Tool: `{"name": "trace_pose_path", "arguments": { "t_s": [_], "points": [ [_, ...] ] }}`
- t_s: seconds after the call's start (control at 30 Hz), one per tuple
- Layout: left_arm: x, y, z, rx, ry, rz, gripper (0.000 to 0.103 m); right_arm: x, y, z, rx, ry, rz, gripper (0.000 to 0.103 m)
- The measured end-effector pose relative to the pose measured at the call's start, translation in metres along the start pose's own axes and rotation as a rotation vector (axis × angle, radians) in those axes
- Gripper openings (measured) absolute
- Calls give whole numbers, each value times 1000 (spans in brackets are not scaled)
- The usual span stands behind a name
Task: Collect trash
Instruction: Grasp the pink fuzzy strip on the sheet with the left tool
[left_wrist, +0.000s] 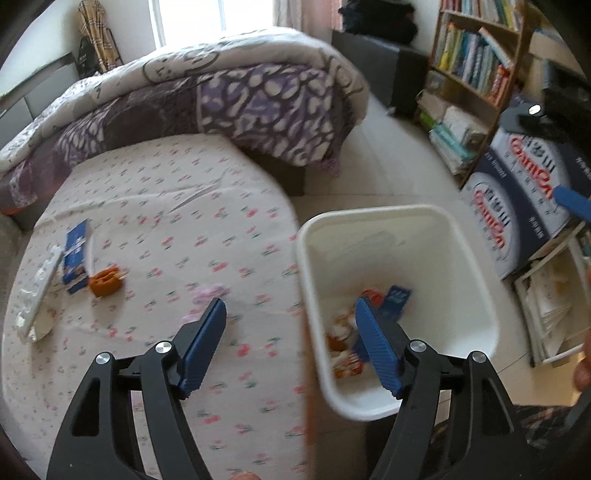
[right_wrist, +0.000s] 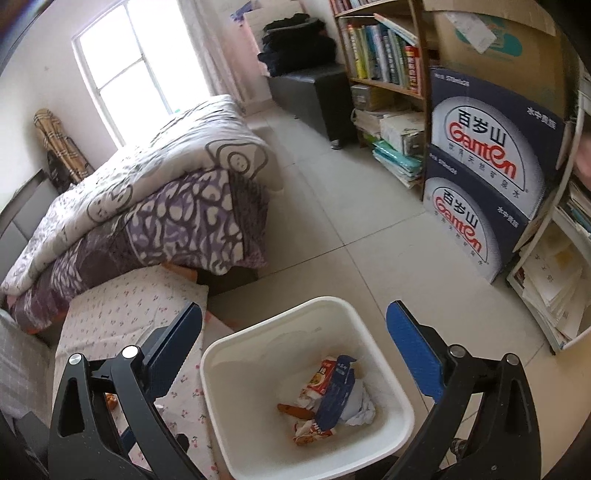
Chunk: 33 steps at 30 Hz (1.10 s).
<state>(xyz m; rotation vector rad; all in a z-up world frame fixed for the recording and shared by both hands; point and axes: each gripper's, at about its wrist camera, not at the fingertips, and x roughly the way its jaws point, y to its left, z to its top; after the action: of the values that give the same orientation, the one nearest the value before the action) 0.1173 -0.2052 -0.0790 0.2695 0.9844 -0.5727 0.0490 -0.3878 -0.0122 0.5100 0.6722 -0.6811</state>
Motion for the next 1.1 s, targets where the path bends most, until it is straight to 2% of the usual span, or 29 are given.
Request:
{"name": "trace_pose_path", "arguments": {
  "t_s": [0.13,0.23,0.37,0.47,0.6,0.67,0.73,0.77,0.83,0.97,1.1],
  "points": [
    [7,30,-4,-29,47,30,71,1,12,-4,-26,12,14,96],
    [18,49,-9,-29,115,35,71,3,20,-7,-44,19,16,96],
    [37,65,-21,-20,190,43,71,7,30,-12,-73,29,11,96],
    [50,69,-30,-14,212,61,70,11,39,-16,-93,37,3,96],
    [62,75,-36,-10,227,47,53,18,57,-24,-131,53,-3,96],
    [63,83,-38,-33,220,16,49,21,64,-27,-146,65,-2,96],
    [62,92,-39,-51,217,9,32,27,76,-33,-167,85,2,96],
    [60,97,-40,-66,219,-5,29,30,82,-36,-178,94,5,96],
    [58,105,-43,-80,224,-28,29,34,93,-42,-199,105,8,96],
    [50,120,-53,-86,219,2,28,40,117,-56,-243,124,15,96],
    [34,154,-67,-159,202,39,28,49,148,-75,-298,161,36,96]
  ]
}}
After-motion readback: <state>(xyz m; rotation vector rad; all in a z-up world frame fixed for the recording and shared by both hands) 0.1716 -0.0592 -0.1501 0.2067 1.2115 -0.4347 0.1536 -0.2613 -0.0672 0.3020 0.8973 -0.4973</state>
